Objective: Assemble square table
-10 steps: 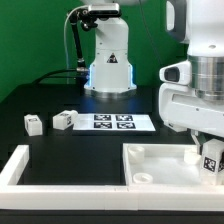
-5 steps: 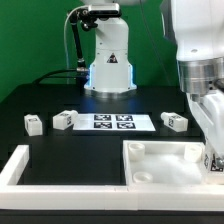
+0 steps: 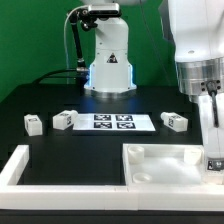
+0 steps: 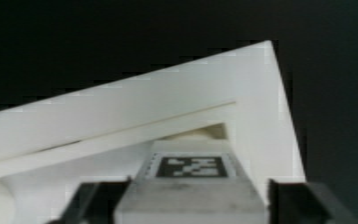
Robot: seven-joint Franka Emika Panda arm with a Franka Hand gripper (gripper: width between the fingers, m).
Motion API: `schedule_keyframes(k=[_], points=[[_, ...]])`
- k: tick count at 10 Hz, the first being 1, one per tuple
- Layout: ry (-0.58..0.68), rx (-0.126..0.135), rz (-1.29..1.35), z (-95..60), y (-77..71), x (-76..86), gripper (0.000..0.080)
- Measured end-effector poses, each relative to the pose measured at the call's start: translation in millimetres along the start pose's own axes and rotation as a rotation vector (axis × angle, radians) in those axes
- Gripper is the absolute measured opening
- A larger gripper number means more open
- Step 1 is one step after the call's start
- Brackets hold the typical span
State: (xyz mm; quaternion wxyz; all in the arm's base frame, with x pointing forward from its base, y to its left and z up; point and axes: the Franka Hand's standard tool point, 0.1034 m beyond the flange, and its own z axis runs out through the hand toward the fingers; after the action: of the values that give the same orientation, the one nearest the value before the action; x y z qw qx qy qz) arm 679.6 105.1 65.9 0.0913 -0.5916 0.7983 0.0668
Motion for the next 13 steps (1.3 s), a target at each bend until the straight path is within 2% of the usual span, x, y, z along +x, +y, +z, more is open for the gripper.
schedule_keyframes(k=[1,2,3,4,5,6,7,11,12,13], points=[[-0.001,0.002,-0.002,-1.0,0.2,-1.7,0.055],[-0.006,0.013,-0.014,-7.4,0.1,-6.9,0.0618],[-0.016,0.03,-0.036,-21.6,-0.4,-10.2,0.0618],[-0.029,0.05,-0.05,-44.3,0.9,-16.0,0.0643],[-0.041,0.052,-0.058,-63.2,4.8,-22.2,0.0648],[-0.043,0.035,-0.06,-66.0,6.9,-23.7,0.0648],[-0.04,0.032,-0.059,-61.9,7.3,-22.4,0.0649],[-0.041,0.033,-0.072,-62.0,8.4,-22.4,0.0649],[-0.043,0.05,-0.133,-64.9,14.4,-21.8,0.0649],[-0.038,0.061,-0.169,-67.5,33.9,-20.0,0.0649]])
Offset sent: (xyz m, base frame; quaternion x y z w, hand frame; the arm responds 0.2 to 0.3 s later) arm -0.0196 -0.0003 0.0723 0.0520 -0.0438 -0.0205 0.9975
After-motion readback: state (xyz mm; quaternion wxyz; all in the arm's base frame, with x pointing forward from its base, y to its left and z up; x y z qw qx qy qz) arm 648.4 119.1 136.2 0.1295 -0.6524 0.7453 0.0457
